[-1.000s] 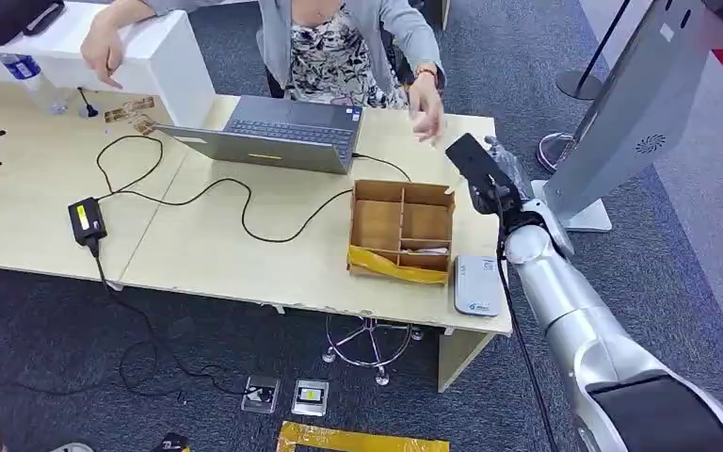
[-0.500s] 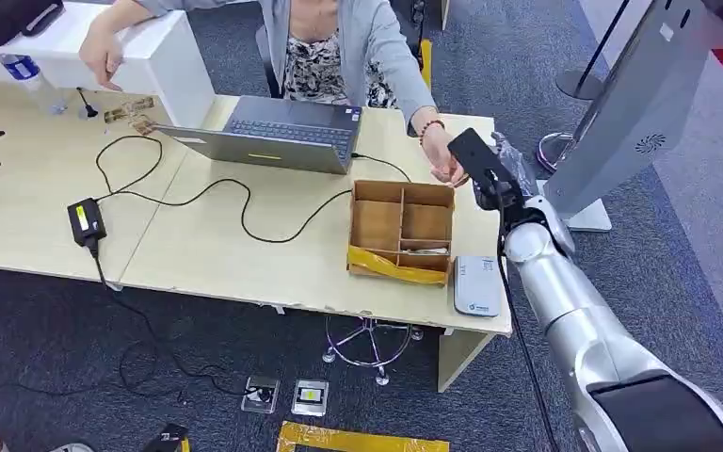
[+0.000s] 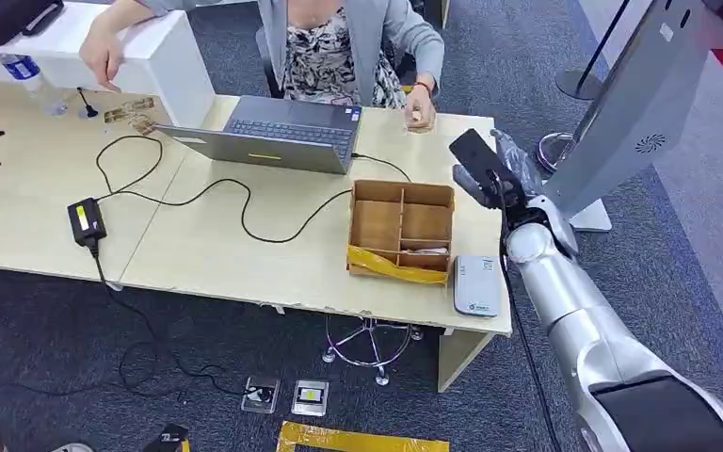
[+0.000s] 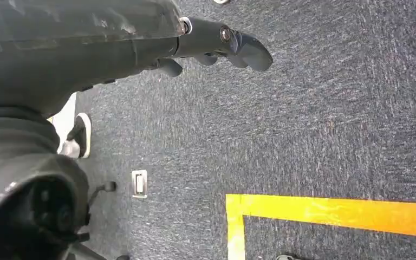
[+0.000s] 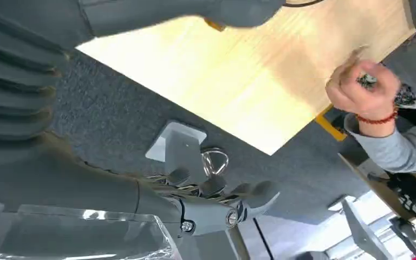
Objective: Pass the card to the sensor for recognition and then transmit it.
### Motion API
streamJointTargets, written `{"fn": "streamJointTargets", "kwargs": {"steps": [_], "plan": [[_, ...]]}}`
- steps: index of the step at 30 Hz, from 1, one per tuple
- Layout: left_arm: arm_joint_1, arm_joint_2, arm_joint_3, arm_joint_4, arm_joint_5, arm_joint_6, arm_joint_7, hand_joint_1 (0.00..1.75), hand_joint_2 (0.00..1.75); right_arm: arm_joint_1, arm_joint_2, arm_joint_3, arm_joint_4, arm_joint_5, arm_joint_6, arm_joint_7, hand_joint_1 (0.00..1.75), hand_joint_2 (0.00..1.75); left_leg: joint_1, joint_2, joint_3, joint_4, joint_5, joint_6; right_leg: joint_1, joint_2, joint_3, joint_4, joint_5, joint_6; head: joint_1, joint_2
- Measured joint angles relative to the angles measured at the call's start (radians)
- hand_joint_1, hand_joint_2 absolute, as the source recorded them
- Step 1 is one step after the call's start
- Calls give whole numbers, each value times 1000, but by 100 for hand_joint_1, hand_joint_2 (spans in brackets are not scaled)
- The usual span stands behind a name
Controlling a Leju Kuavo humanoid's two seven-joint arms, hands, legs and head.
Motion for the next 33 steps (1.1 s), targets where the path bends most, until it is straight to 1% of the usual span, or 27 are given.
{"fn": "streamJointTargets", "kwargs": {"steps": [3, 7, 14, 17, 21, 24, 26, 28, 33], "plan": [[4, 0, 0, 0, 1, 0, 0, 0, 0, 15, -3, 0, -23, 14, -13, 10, 0, 175, 0, 0, 0, 0, 0, 0, 0, 0, 0, 0, 0, 0, 0, 0], [20, -2, 0, 0, 3, 4, -2, 0, 0, 82, -43, -1, -104, 20, -23, 47, 0, 175, 0, 0, 0, 0, 0, 0, 0, -1, 0, 0, 0, 0, 0, 0], [47, -5, 0, 0, 32, 12, -19, 0, 0, 197, -145, -5, -333, 37, 1, 108, 0, 175, -1, 1, 0, 0, 0, 0, -1, 0, 0, -1, 0, 0, 0, 0], [47, -7, 0, 0, 40, 14, -23, 0, 0, 232, -173, -4, -413, 38, 14, 126, 0, 175, -1, 1, 2, 0, -1, -1, -1, 0, 0, -1, 0, 0, 0, 0], [50, -7, 0, 0, 46, 18, -26, 0, 0, 289, -215, -4, -560, 51, 22, 159, 0, 175, 0, 1, 2, 0, -1, -1, 0, 1, 0, 0, 0, 0, 0, 0], [52, -7, 0, 0, 45, 21, -24, 0, 0, 345, -243, -3, -674, 87, 21, 199, 0, 175, 0, 1, 1, 0, -1, -1, 0, 0, 1, 0, 0, 0, 0, 0], [52, -7, 0, 0, 47, 24, -18, 0, 0, 386, -257, -1, -757, 108, 24, 227, 0, 175, 0, 1, 1, 0, -1, -1, 0, 0, 0, 0, 0, 0, 0, 0], [52, -7, 0, 0, 51, 28, -13, 0, 0, 417, -266, 4, -822, 114, 26, 238, 0, 175, 0, 1, 1, 0, -2, -2, 0, 0, 0, 0, 0, 0, 0, 0], [52, -8, 0, 0, 57, 37, -5, 0, 0, 483, -266, 29, -910, 139, 3, 224, 0, 175, 0, 1, 1, 0, -2, -2, 0, 1, 0, 0, 0, 0, 0, 0]]}}
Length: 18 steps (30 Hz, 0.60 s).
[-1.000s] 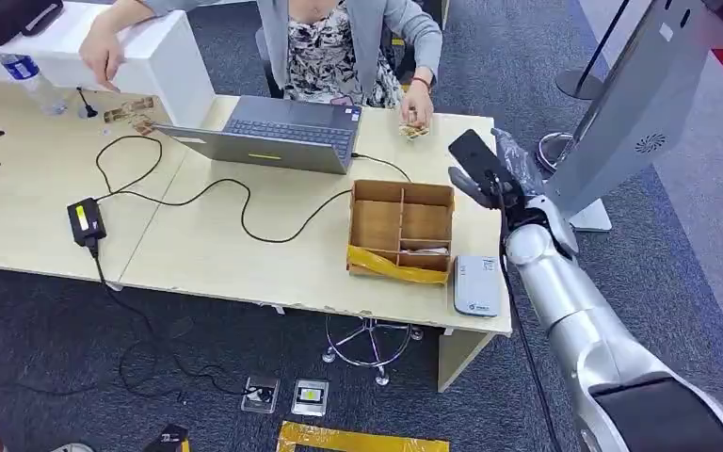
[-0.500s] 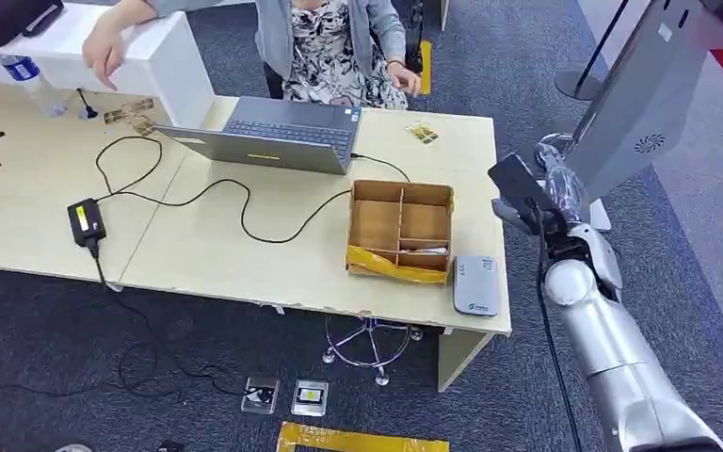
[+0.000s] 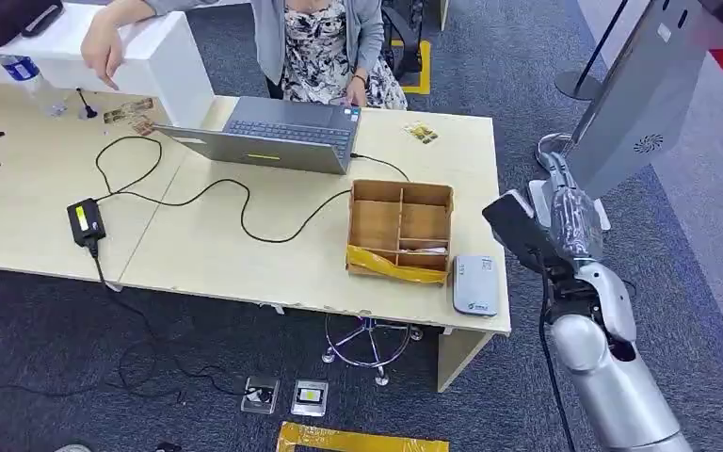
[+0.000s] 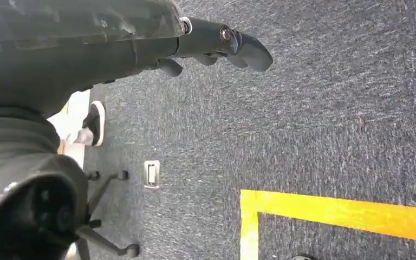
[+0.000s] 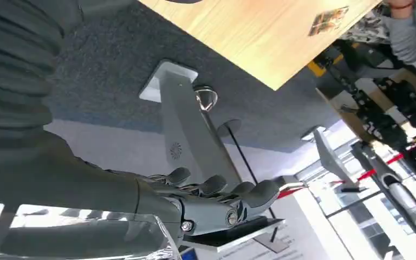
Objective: Pass the card to the sensor for recognition and then transmit it.
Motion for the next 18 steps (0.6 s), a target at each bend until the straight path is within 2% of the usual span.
{"fn": "streamJointTargets", "kwargs": {"steps": [7, 10, 15, 18], "plan": [[0, -3, 0, 0, 5, 11, 8, 0, 0, 23, -2, 30, -55, 20, -11, -11, 0, 175, 0, 0, 0, 0, 0, 0, 0, 1, 0, 0, 0, 0, 0, 0], [-1, -6, 0, 0, 2, 21, 17, 0, 0, 48, 3, 73, -57, 121, -86, -10, 0, 175, 0, 0, 0, 0, 0, 0, 0, 0, 0, 0, 0, 0, 0, 0], [-2, -11, 0, 0, -19, 23, 17, 0, 0, 102, 14, 150, -57, 329, -209, 50, 0, 175, 0, 0, -1, 0, 0, 0, 0, 0, 0, 0, -1, -1, 0, 0], [-2, -11, 0, 0, -24, 23, 16, 0, 0, 128, 19, 185, -55, 416, -226, 80, 0, 175, 0, 0, -1, 0, 0, 0, 0, 0, 0, 0, -1, -1, 0, 0]]}}
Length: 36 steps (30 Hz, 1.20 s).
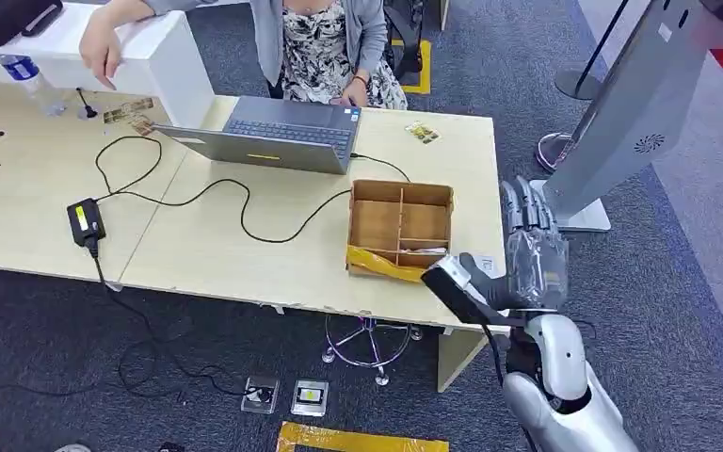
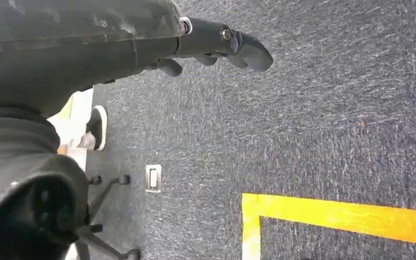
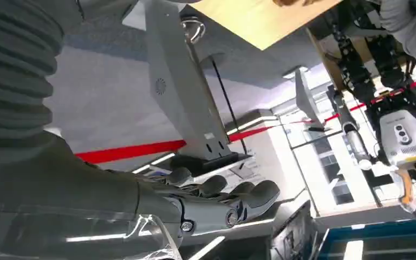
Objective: Pass the card to the sensor for recognition and then transmit it.
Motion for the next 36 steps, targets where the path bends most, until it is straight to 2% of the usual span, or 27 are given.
{"fn": "streamJointTargets", "kwargs": {"steps": [5, 8, 15, 17, 23, 26, 30, 36], "plan": [[-1, 0, 0, 0, 0, 0, -6, 0, 0, 27, 19, 40, 5, 140, 2, 55, 0, 175, 0, 0, 0, 0, 0, 0, 0, 0, 0, 0, 0, 0, 0, 0], [-1, -2, 0, 0, 0, 0, -6, 0, 0, 40, 26, 47, 5, 211, -1, 63, 0, 175, 0, 0, 0, 0, 0, 0, 0, 0, 0, 0, 0, 0, 0, 0], [-3, -3, 0, 0, 0, -3, -6, 0, 0, 71, 64, 60, 5, 241, 45, 79, 0, 175, 0, 0, 0, 0, 0, 0, 0, 0, 0, 0, 0, 0, 0, 0], [-3, -4, 0, 0, -1, -3, -7, 0, 0, 73, 76, 60, 5, 241, 83, 87, 0, 175, 0, 0, 0, 0, 0, 0, 0, 0, 0, 0, 0, 0, 0, 0], [-3, -6, 0, 0, -12, -16, -18, 0, 0, 67, 116, 67, 14, 218, 347, 137, 0, 175, 0, 0, 0, 0, 0, 0, 0, 0, 0, 0, 0, 0, 0, 0], [-3, -6, 0, 0, -12, -23, -24, 0, 0, 49, 117, 66, 10, 200, 448, 136, 0, 175, 0, 0, 0, 0, 0, 0, 0, 1, 0, 0, 0, 0, 0, 0], [-4, -6, 0, 0, -10, -22, -29, 0, 0, 16, 115, 61, -18, 233, 497, 137, 0, 175, 0, 0, 0, 0, 0, 0, 0, 1, 0, 0, 0, 0, 0, 0], [-4, -7, 0, 0, -3, -21, -30, 0, 0, -27, 116, 62, -32, 296, 480, 152, 0, 175, 0, 0, 1, 0, 0, 0, 0, 0, 0, 0, 0, 0, 0, 0]]}}
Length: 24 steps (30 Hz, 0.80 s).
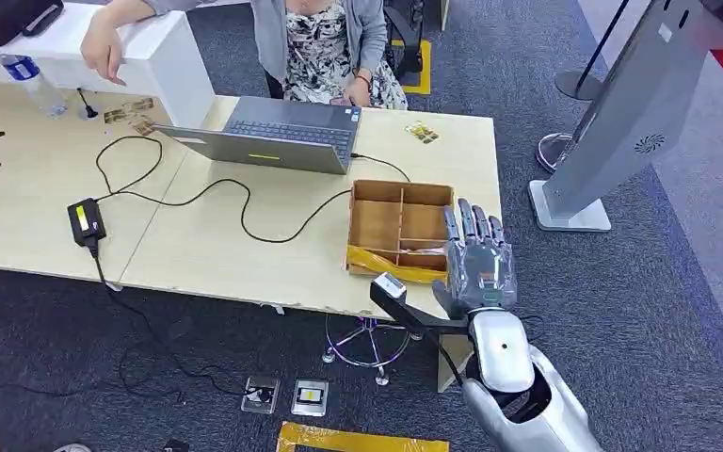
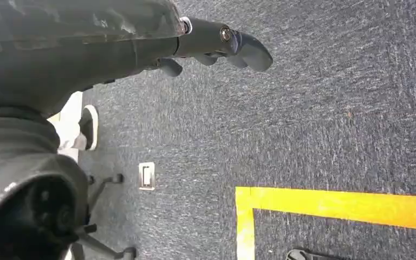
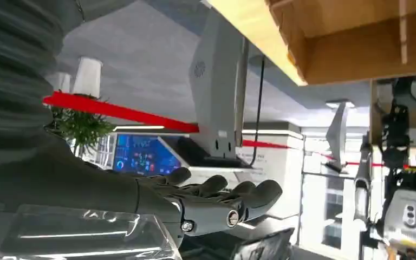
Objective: Pass the card to the sensor for recognition and then transmit it.
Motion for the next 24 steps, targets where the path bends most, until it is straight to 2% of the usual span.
{"fn": "streamJointTargets", "kwargs": {"steps": [5, 12, 16, 24], "plan": [[-1, -3, 0, 0, -8, 6, 0, 0, 0, -1, 15, 0, 5, 95, -123, 3, 0, 175, 0, 0, 0, 0, 0, 0, 0, 0, 0, 0, 0, 0, 0, 0], [-2, -6, 0, 0, -6, 7, -2, 0, 0, -8, 53, 1, 47, 112, -170, -5, 0, 175, 0, 0, 0, 0, 0, 0, 0, 0, 0, 0, 0, 0, 0, 0], [-5, -6, 0, 0, -5, 10, -11, 0, 0, -43, 96, 1, 141, 102, -243, -6, 0, 175, 0, 0, 0, 0, 0, 0, 0, 0, 0, 0, 0, 0, 0, 0], [-10, -8, 0, 0, 0, 15, -12, 0, 0, -97, 171, -4, 341, 69, -303, -23, 0, 175, 0, 0, -1, 0, 0, 0, 0, 0, 0, 0, 0, 0, 0, 0]]}}
